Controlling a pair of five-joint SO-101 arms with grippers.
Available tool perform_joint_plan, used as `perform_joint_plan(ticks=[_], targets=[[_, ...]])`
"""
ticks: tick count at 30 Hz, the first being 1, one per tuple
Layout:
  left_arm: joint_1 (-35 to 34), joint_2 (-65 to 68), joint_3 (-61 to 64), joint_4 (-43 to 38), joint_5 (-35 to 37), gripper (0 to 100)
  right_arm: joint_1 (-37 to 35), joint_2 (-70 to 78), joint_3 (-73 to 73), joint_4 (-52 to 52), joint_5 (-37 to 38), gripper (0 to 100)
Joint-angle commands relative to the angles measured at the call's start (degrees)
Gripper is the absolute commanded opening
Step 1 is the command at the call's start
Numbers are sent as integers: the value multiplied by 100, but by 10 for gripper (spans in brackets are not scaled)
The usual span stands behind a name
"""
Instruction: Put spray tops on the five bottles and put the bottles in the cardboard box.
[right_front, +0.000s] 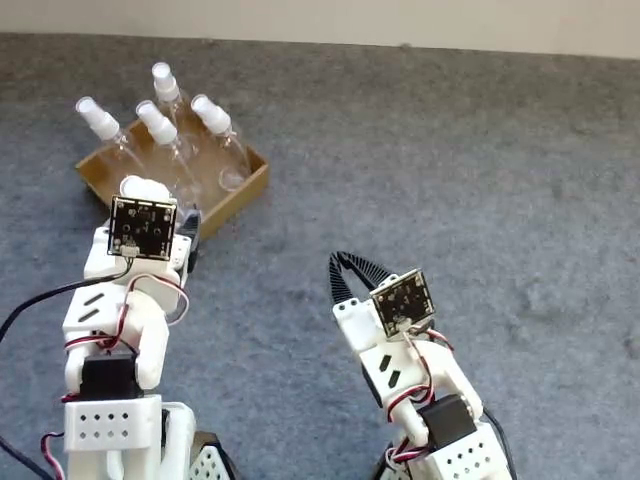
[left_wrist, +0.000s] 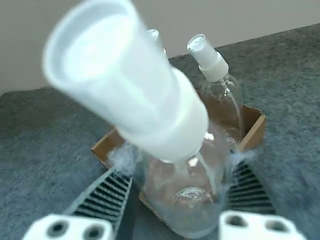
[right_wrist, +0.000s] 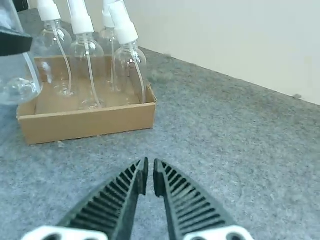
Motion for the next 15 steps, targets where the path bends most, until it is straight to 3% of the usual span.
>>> perform_joint_plan(ticks=[1, 7, 15], targets=[[-180, 22, -66, -396, -62, 105, 75, -13, 602, -154, 35, 21], [-242, 189, -259, -369, -62, 105, 75, -13, 602, -145, 44, 21], [-444, 1631, -892, -510, -53, 108, 75, -4, 602, -145, 53, 21]])
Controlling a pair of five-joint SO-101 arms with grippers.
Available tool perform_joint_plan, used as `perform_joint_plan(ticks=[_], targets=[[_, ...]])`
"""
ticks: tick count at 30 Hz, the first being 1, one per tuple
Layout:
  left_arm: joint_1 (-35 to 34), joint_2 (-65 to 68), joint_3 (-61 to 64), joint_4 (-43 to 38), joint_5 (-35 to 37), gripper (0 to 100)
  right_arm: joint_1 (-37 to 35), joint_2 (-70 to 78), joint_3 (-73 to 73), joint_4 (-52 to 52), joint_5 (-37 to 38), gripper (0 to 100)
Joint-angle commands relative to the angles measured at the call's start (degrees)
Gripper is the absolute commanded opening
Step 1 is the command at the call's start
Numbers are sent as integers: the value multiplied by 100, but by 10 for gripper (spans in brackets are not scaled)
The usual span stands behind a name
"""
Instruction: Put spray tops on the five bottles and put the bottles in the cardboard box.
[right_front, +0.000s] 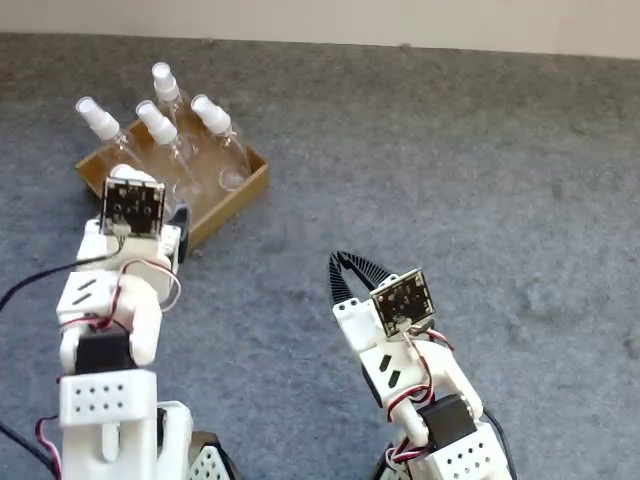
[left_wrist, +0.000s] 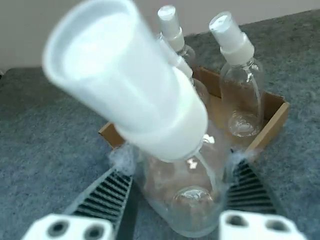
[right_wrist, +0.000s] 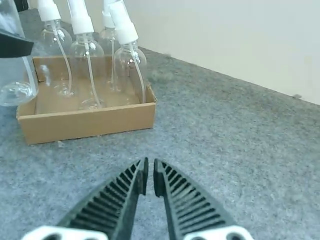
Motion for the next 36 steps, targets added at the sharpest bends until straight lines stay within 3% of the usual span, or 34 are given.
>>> perform_joint_plan(ticks=[1, 8, 25, 36], targets=[[-110, 708, -558, -413, -44, 108, 75, -4, 602, -136, 53, 21], [-110, 1253, -541, -1125, 448, 109, 75, -4, 602, -119, 53, 21], [-207, 2387, -541, -2242, 466, 109, 75, -4, 602, 4, 62, 21], [-365, 2730, -541, -2400, 466, 109, 75, -4, 602, 4, 62, 21]])
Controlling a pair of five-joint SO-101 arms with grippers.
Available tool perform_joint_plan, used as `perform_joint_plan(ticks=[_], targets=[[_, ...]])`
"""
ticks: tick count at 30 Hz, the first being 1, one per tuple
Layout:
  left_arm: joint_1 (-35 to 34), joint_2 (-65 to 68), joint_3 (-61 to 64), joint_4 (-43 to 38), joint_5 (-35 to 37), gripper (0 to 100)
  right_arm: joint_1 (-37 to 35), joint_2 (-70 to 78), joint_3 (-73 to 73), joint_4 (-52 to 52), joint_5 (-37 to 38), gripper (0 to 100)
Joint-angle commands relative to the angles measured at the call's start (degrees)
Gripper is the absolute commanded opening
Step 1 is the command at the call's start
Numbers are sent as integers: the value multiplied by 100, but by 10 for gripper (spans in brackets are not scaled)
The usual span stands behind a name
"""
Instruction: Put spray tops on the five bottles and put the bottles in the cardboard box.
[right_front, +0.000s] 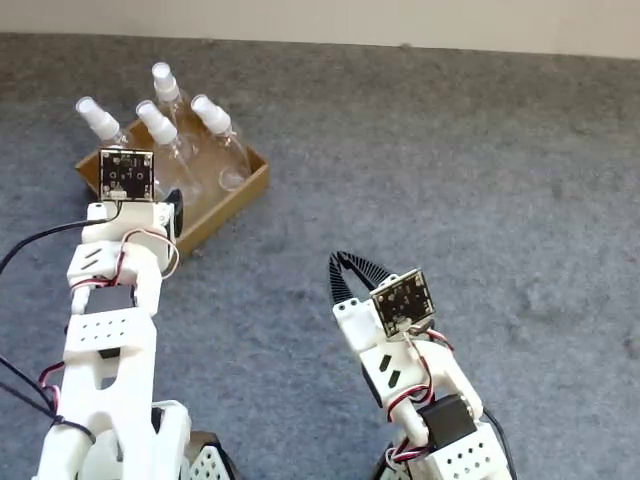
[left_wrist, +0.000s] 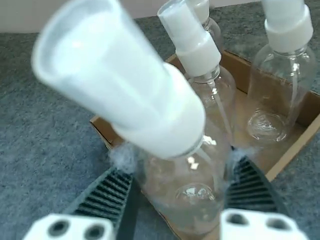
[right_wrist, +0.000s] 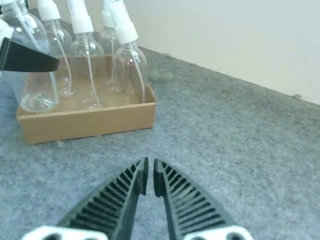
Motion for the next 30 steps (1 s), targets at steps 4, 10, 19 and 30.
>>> perform_joint_plan(ticks=[4, 10, 19, 30], targets=[[-75, 312, -382, -360, 70, 109, 75, -4, 602, 4, 62, 21], [-101, 743, -382, -677, 70, 109, 75, -4, 602, 4, 62, 21], [-101, 1209, -374, -1037, 70, 109, 75, -4, 602, 4, 62, 21], [-92, 1314, 215, -2040, 70, 109, 75, -4, 602, 4, 62, 21]])
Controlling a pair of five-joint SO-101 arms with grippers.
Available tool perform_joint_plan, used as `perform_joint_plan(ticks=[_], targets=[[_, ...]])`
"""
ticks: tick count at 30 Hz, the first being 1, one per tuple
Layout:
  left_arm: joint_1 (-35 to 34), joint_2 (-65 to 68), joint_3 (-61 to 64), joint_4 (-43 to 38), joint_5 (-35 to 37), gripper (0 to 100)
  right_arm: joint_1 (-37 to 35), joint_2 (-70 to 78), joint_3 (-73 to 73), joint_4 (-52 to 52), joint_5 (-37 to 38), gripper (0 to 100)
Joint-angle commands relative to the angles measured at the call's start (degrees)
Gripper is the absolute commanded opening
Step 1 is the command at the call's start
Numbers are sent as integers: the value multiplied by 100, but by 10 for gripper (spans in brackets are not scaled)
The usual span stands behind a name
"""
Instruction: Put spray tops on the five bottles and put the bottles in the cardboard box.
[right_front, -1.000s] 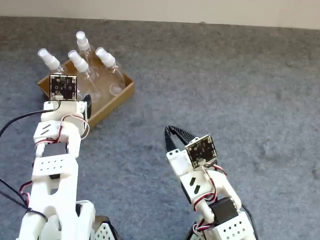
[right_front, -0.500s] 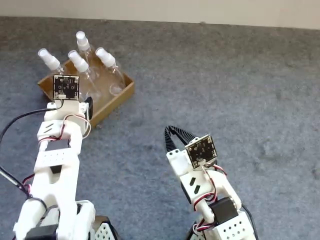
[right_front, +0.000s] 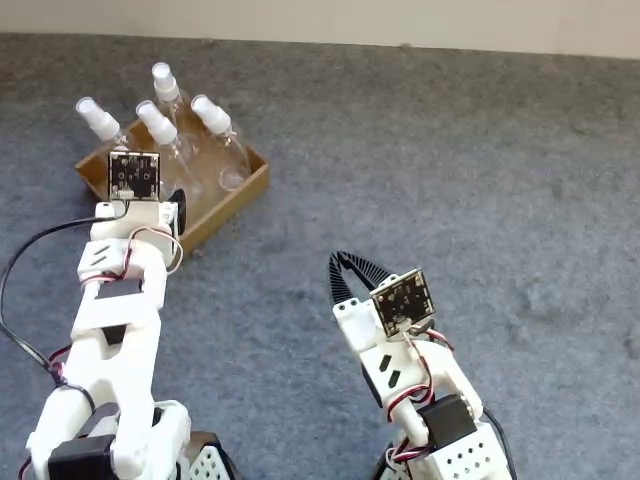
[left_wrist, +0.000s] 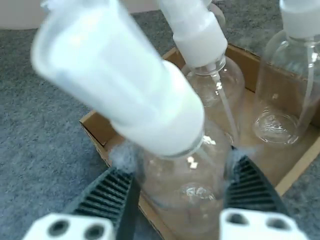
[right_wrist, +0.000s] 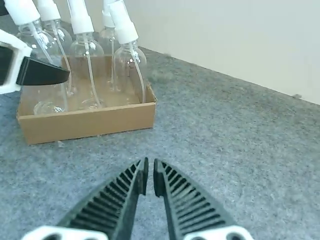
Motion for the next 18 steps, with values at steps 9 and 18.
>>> perform_joint_plan(ticks=[9, 18], targets=[[-66, 13, 119, -571, 70, 109, 75, -4, 602, 13, 62, 21], [-57, 22, 136, -563, 79, 109, 75, -4, 602, 13, 62, 21]])
